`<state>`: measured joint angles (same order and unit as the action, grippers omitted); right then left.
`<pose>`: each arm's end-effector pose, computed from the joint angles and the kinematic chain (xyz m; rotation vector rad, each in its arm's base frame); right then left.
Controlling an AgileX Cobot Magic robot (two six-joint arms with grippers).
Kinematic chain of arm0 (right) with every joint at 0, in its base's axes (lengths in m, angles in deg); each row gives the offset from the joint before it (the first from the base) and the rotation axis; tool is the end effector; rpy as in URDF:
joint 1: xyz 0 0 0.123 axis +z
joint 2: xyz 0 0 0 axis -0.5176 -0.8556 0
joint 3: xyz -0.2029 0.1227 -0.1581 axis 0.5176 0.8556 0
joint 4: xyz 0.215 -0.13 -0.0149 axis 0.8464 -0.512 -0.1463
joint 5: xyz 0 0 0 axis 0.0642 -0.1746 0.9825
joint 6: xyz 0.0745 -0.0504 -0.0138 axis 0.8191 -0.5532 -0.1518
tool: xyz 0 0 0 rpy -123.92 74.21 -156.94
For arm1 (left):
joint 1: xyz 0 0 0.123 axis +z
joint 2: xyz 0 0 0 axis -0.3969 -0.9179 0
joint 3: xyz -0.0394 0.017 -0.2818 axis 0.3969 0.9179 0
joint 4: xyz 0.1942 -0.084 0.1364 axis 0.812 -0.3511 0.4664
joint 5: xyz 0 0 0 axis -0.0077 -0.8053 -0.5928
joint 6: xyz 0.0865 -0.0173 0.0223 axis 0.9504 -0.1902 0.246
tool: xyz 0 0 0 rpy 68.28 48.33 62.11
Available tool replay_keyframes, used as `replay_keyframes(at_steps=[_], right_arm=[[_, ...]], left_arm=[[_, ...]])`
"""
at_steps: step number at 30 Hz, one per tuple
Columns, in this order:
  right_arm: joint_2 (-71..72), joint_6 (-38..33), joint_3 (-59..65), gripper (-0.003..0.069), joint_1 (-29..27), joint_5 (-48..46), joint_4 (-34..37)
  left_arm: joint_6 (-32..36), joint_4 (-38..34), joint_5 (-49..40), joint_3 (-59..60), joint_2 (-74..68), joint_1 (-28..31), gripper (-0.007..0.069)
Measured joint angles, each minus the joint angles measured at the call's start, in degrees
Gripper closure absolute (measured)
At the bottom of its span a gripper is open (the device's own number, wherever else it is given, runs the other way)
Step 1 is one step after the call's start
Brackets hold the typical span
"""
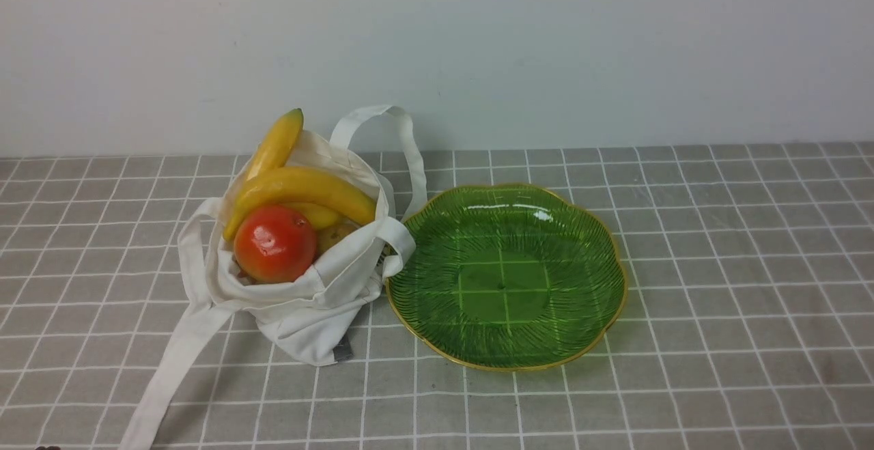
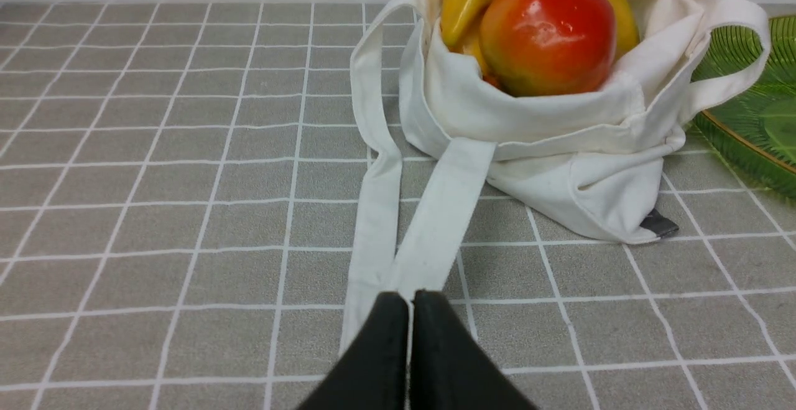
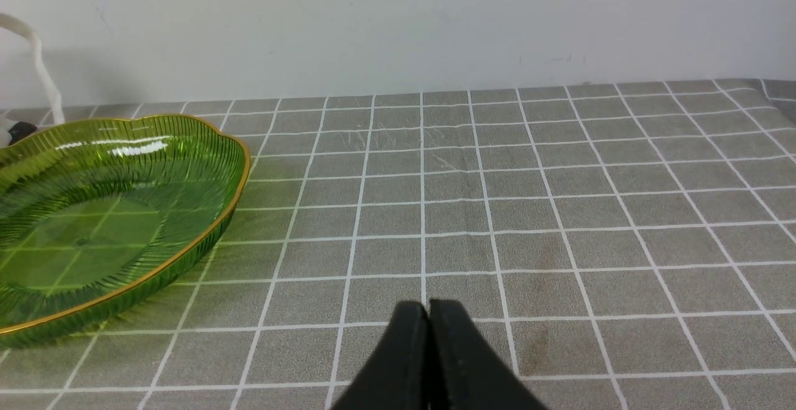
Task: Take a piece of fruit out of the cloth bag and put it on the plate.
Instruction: Use the left arm to grab a banana from the bag
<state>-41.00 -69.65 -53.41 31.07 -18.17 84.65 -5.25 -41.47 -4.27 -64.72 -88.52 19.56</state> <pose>0.0529 0.0007 0.1720 0.0307 1.8677 0.0322 0.0523 -0.0032 0.1700 0.0140 1.8833 -0.0756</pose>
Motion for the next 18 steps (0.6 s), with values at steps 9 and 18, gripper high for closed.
replay_keyframes(at_steps=[9,18], right_arm=[[0.00,0.00,0.00,0.0674,0.00,0.00,0.00],[0.00,0.00,0.00,0.0674,0.00,0.00,0.00]], left_arm=[[0.00,4.02,0.04,0.00,0.00,0.00,0.0632],[0.00,4.42,0.31,0.00,0.00,0.00,0.0632]])
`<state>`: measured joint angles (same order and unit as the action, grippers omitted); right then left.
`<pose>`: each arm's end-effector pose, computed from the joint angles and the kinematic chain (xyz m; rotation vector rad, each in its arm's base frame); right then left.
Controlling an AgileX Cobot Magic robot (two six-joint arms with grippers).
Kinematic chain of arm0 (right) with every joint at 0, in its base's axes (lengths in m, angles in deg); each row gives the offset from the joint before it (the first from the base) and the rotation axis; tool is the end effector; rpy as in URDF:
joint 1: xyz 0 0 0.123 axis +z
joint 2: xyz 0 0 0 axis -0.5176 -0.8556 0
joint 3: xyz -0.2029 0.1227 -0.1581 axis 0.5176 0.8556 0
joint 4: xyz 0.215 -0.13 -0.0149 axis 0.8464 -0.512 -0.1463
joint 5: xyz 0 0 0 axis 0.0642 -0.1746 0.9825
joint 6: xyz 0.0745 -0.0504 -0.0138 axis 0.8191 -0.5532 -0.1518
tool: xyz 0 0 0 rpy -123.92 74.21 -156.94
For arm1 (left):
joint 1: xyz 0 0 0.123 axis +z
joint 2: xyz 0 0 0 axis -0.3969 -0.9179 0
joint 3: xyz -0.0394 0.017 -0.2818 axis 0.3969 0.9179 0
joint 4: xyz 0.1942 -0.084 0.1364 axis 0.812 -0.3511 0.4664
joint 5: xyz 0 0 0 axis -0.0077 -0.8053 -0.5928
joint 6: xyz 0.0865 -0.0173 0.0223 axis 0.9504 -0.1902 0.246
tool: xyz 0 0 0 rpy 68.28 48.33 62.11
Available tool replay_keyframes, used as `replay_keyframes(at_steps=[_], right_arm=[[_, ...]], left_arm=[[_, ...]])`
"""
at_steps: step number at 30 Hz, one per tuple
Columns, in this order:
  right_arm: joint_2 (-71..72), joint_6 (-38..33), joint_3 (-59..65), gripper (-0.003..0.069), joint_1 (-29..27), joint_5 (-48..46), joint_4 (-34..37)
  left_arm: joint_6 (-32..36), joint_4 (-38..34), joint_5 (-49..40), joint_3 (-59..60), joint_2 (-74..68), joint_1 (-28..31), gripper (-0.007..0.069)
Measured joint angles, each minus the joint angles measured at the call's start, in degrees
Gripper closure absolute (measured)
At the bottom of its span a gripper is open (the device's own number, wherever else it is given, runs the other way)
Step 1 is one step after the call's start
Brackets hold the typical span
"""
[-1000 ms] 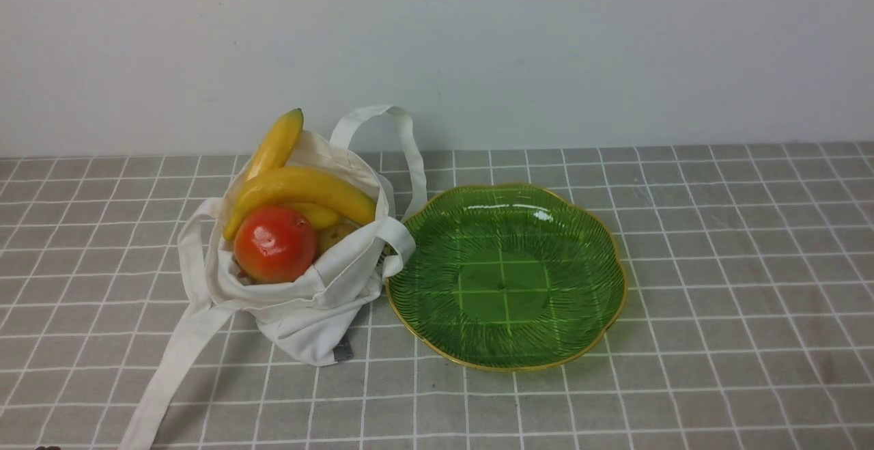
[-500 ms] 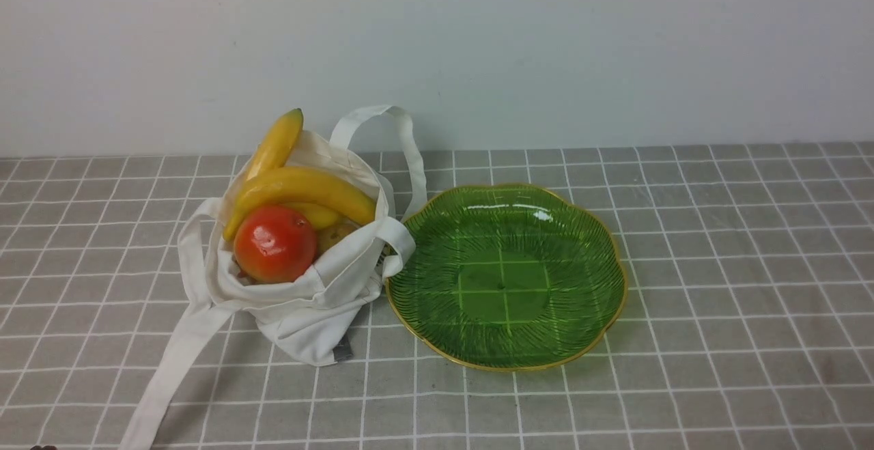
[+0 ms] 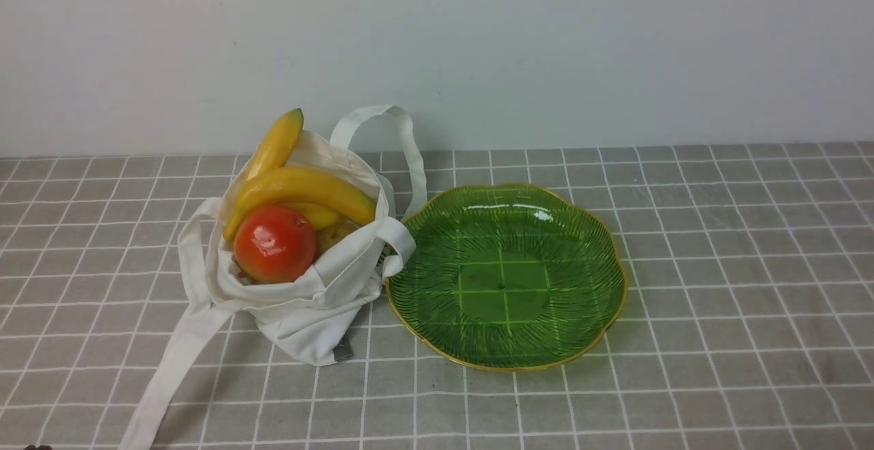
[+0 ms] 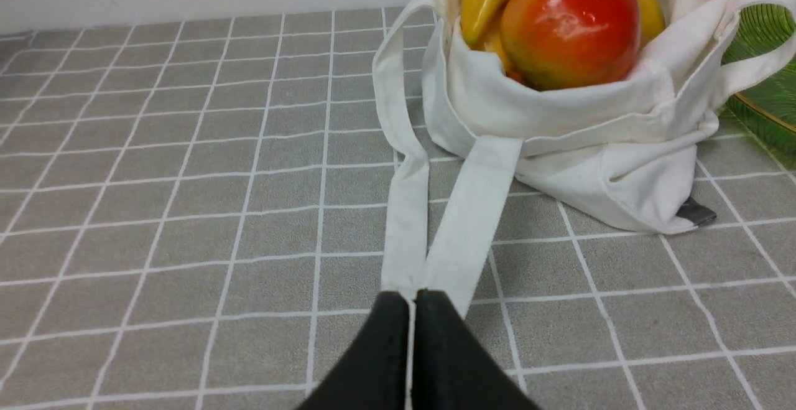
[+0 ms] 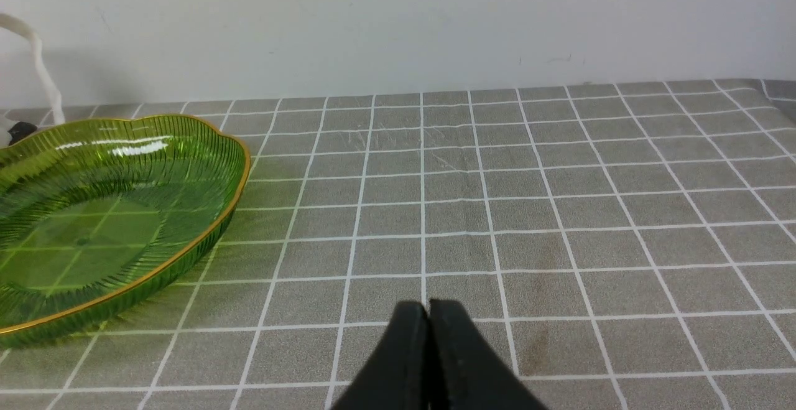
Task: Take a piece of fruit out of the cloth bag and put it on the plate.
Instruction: Use the left arm to grab a banana from the bag
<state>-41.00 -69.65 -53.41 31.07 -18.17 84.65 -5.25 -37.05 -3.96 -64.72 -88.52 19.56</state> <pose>0.0529 0.0007 0.1720 0.0307 1.8677 0.0322 0.0526 -0.0007 0.1706 0.0618 1.8747 0.0000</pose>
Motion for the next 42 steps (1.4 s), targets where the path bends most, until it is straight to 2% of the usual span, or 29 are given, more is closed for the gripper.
replay_keyframes(at_steps=[2,5,6,7,8,9,10,12,15,19,23,24,25,32,37,42], right_arm=[[0.00,0.00,0.00,0.0674,0.00,0.00,0.00],[0.00,0.00,0.00,0.0674,0.00,0.00,0.00],[0.00,0.00,0.00,0.0674,0.00,0.00,0.00],[0.00,0.00,0.00,0.0674,0.00,0.00,0.00],[0.00,0.00,0.00,0.0674,0.00,0.00,0.00],[0.00,0.00,0.00,0.0674,0.00,0.00,0.00],[0.00,0.00,0.00,0.0674,0.00,0.00,0.00],[0.00,0.00,0.00,0.0674,0.00,0.00,0.00],[0.00,0.00,-0.01,0.0674,0.00,0.00,0.00],[0.00,0.00,-0.01,0.0674,0.00,0.00,0.00],[0.00,0.00,-0.01,0.0674,0.00,0.00,0.00],[0.00,0.00,-0.01,0.0674,0.00,0.00,0.00],[0.00,0.00,-0.01,0.0674,0.00,0.00,0.00],[0.00,0.00,-0.01,0.0674,0.00,-0.01,0.00],[0.00,0.00,-0.01,0.0674,0.00,-0.01,0.00],[0.00,0.00,-0.01,0.0674,0.00,-0.01,0.00]], left_arm=[[-0.97,-0.54,2.11,0.07,0.00,0.00,0.0632],[-8.21,-10.22,4.38,0.07,0.00,0.00,0.0632],[-8.96,-11.22,4.48,0.07,0.00,0.00,0.0632],[-13.56,-17.38,5.06,0.07,0.00,0.00,0.0632],[-15.76,-20.46,5.30,0.07,0.00,0.00,0.0632],[-21.83,-29.59,5.38,0.07,0.00,0.00,0.0632],[-23.97,-33.48,5.38,0.07,0.00,0.00,0.0632],[-26.04,-38.33,5.66,0.07,0.00,0.00,0.0632],[-26.16,-41.81,7.66,0.07,0.00,0.00,0.0632],[-21.51,-42.34,8.13,-3.12,0.00,0.00,0.0632],[-10.07,-40.23,3.76,-16.16,-4.30,0.00,0.0632],[-8.94,-39.62,2.89,-18.26,-6.01,0.00,0.0632],[-5.32,-37.99,-1.16,-22.37,-10.07,0.00,0.0632],[6.21,-28.02,-24.71,-39.80,-39.95,0.00,0.0632],[9.79,-22.91,-28.23,-49.68,-60.82,0.00,0.0613],[10.16,-21.02,-28.12,-58.03,-74.92,0.00,0.0521]])
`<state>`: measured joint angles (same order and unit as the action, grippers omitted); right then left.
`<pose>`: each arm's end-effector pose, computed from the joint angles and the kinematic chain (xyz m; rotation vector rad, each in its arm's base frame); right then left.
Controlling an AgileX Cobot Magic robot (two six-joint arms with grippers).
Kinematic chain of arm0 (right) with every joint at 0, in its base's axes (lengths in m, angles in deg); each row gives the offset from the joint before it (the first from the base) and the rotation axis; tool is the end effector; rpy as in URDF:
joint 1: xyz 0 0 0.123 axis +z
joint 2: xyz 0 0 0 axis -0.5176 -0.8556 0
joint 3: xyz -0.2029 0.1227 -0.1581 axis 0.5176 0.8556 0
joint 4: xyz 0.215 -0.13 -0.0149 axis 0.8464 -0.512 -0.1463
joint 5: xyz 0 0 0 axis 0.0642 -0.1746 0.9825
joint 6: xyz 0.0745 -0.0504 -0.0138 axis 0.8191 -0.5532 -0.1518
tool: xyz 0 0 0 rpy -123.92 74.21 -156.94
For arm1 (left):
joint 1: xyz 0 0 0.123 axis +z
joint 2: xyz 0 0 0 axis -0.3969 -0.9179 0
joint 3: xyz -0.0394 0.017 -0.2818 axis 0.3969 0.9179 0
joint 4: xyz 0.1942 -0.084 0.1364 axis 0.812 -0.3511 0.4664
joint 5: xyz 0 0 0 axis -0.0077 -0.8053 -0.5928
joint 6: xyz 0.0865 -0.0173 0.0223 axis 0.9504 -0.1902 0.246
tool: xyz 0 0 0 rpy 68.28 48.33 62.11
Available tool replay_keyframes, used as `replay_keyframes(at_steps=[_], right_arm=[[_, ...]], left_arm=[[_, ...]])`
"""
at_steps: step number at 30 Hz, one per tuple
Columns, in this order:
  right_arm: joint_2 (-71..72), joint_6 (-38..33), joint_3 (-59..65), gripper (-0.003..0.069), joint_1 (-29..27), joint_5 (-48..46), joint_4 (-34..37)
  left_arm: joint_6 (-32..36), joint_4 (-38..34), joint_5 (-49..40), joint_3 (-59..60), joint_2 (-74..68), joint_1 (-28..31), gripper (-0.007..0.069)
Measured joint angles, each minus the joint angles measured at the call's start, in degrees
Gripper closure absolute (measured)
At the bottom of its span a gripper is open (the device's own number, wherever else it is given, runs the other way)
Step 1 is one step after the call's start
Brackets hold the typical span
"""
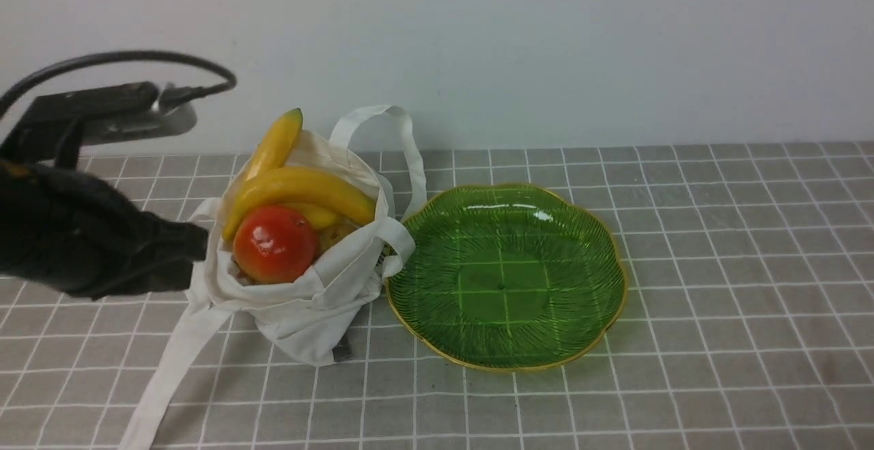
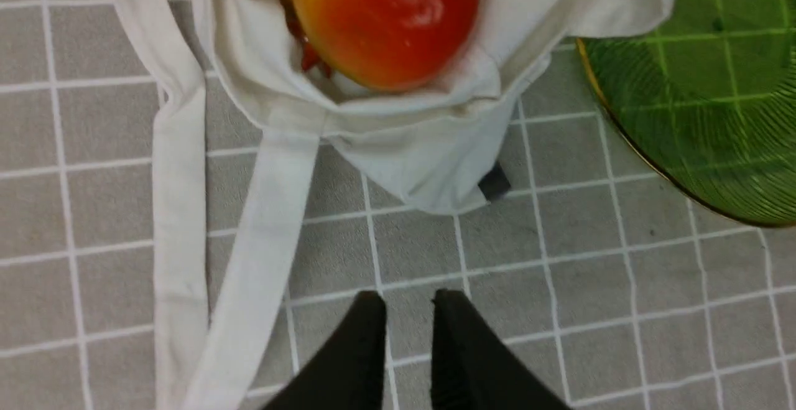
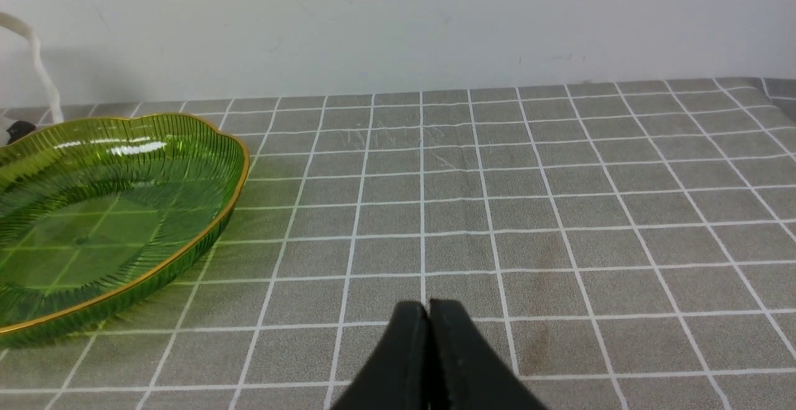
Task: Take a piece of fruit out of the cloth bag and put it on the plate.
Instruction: Use the left arm to grab a banana from the bag
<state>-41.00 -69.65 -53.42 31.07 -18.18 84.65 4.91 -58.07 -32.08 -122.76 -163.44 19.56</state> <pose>0.0529 0.0007 0.1720 0.0307 1.8677 0.0322 0.2508 -0.0360 0.2927 0.0738 2.6401 -0.3240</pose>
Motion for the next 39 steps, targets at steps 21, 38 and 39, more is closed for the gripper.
replay_keyframes(at_steps=[21,38,39], right_arm=[[0.00,0.00,0.00,0.0674,0.00,0.00,0.00],[0.00,0.00,0.00,0.0674,0.00,0.00,0.00],[0.00,0.00,0.00,0.0674,0.00,0.00,0.00]], left_arm=[[1.54,5.24,11.25,-18.08,-25.54,-0.27,0.0115],[12.89,-7.66,16.50,-18.08,-31.75,-0.27,0.0209],[12.95,-7.66,16.63,-18.08,-31.84,-0.27,0.0225]])
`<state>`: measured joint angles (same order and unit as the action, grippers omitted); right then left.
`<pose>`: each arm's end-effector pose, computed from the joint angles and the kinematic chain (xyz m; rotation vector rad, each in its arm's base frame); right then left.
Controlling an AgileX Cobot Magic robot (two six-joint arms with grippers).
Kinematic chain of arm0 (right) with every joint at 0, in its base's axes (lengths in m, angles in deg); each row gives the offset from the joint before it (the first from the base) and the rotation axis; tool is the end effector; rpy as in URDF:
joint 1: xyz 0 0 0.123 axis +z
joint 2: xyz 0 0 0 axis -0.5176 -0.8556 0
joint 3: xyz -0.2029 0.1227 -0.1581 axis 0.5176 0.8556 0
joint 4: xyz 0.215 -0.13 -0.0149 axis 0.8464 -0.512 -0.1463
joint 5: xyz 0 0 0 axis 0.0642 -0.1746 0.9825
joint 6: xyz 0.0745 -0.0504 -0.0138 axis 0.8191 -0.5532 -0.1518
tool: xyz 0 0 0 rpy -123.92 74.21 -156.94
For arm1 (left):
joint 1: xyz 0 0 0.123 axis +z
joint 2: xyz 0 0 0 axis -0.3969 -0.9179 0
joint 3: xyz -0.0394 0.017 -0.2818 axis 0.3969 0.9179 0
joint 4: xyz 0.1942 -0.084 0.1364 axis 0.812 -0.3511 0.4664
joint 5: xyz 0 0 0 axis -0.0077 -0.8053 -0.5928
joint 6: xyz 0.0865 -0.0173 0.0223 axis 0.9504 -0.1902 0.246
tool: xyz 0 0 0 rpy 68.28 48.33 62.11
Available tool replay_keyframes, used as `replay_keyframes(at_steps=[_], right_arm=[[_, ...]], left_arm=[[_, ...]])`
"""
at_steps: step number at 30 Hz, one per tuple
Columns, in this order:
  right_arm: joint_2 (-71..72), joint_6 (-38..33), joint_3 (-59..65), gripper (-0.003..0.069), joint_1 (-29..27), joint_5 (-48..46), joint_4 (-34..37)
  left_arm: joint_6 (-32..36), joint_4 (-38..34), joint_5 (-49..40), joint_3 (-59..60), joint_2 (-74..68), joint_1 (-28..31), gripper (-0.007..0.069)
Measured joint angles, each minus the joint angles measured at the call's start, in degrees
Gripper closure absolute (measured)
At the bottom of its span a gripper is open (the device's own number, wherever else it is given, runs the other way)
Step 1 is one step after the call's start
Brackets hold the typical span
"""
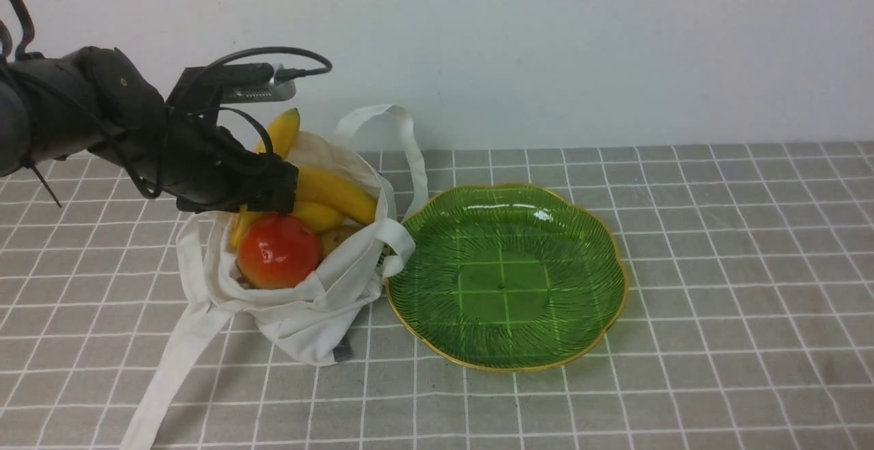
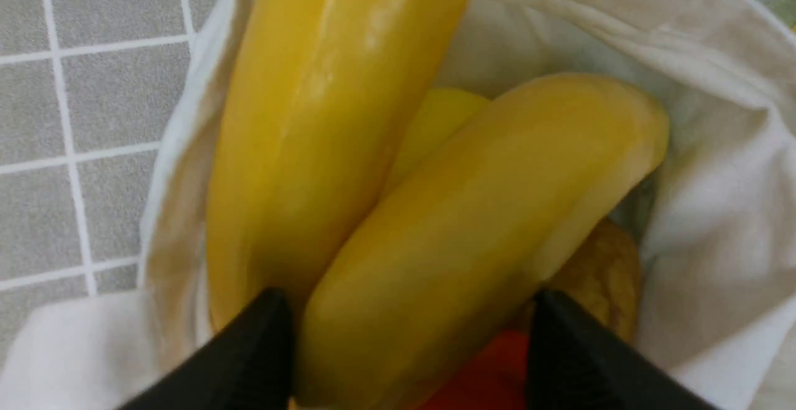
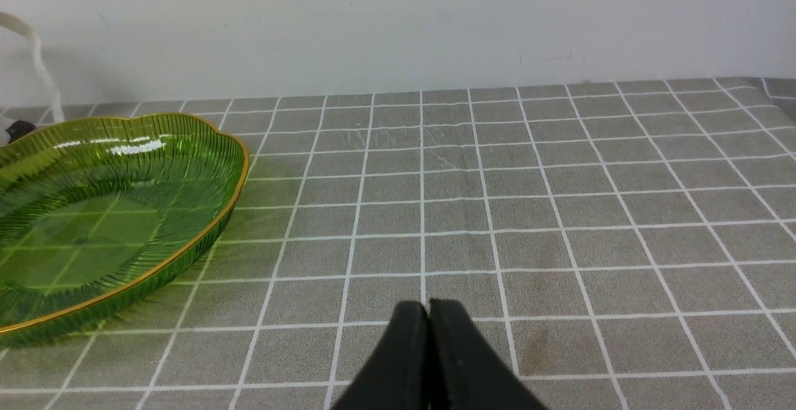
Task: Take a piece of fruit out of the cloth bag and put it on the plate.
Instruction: Use the left arm to grab a banana from the bag, then use the left arm to put the banana into the empty plate on the right
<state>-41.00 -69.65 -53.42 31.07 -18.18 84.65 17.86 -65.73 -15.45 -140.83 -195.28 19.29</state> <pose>0.0529 0.0007 0.1720 0.0307 1.8677 0.0322 0.3949 -0.0483 0.2158 0.1652 2.5616 -0.3134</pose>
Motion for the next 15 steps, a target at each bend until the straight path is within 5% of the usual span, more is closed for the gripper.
replay_keyframes(at_steps=[2,15], right_arm=[[0.00,0.00,0.00,0.0674,0.00,0.00,0.00],[0.00,0.00,0.00,0.0674,0.00,0.00,0.00]], left_arm=[[0.42,0.00,0.16,-0.05,0.00,0.00,0.0345],[0.83,2.50,-0.28,-0.06,9.21,0.00,0.0349]])
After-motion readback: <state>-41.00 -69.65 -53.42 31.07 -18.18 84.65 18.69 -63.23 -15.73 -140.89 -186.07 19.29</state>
